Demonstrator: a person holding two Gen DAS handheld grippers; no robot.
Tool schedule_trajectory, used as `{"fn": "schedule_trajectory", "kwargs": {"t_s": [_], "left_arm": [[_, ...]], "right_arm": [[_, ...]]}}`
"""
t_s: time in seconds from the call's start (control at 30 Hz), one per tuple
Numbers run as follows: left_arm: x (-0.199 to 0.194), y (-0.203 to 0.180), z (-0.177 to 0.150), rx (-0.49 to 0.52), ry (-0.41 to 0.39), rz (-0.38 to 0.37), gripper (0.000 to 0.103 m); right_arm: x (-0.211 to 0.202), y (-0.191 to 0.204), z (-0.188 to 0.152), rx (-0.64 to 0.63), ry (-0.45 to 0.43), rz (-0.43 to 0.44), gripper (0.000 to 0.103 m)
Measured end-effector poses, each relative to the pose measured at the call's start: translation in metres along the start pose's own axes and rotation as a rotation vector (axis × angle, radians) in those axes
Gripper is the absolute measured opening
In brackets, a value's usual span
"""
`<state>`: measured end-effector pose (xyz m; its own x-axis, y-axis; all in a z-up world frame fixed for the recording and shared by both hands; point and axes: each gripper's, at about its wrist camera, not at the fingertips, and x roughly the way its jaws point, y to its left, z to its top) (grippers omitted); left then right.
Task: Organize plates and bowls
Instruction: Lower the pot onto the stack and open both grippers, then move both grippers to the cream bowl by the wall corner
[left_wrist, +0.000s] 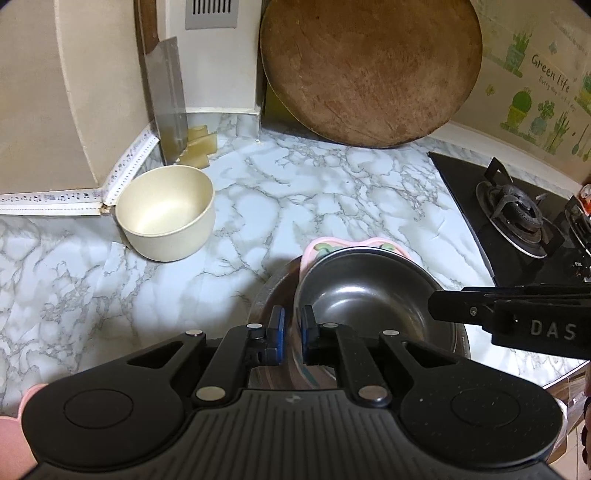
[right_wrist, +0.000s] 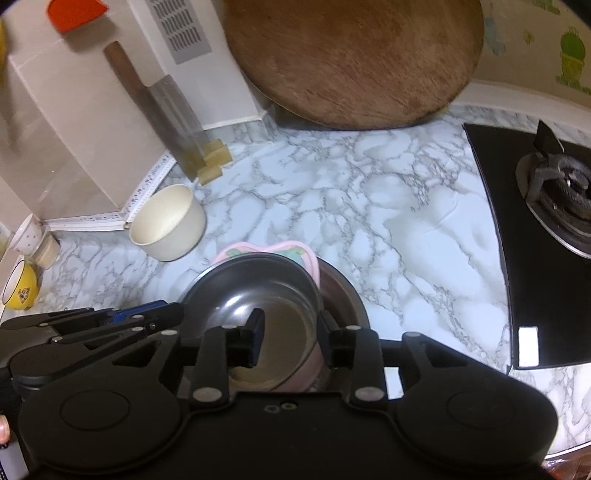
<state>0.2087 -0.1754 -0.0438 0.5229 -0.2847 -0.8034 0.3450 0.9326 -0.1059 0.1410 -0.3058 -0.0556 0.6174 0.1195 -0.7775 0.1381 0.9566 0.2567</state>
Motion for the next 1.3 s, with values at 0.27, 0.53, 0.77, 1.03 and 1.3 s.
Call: {"fn": "schedule_trajectory", "kwargs": {"t_s": [0.27,0.53,0.77,1.03,1.3], "left_arm": [[-0.029,0.017,0.002,-0.035,-0.057,-0.005,0.008],[-0.057,0.031,0.001,-0.064,-0.133,-0.003,0.061],[-0.076,0.047,0.003,-0.078,-0.193,0.032,0.066],[-0.084,0.073,0.009,-0.126,-0.229,0.085,0.074],[-0.077,0.101,0.019,-0.194,-0.232,0.110,0.078]], "right_arm": [[-0.021,0.024,0.001,-0.077,-0.047,0.026,0.044],[-0.037,0.051,0.004,-0.148,-0.105,0.080,0.058],[-0.044,0.073,0.011,-0.194,-0.144,0.110,0.075],[-0.037,0.094,0.026,-0.238,-0.174,0.145,0.097],[-0.019,0.107,0.052,-0.271,-0.185,0.157,0.103]]}}
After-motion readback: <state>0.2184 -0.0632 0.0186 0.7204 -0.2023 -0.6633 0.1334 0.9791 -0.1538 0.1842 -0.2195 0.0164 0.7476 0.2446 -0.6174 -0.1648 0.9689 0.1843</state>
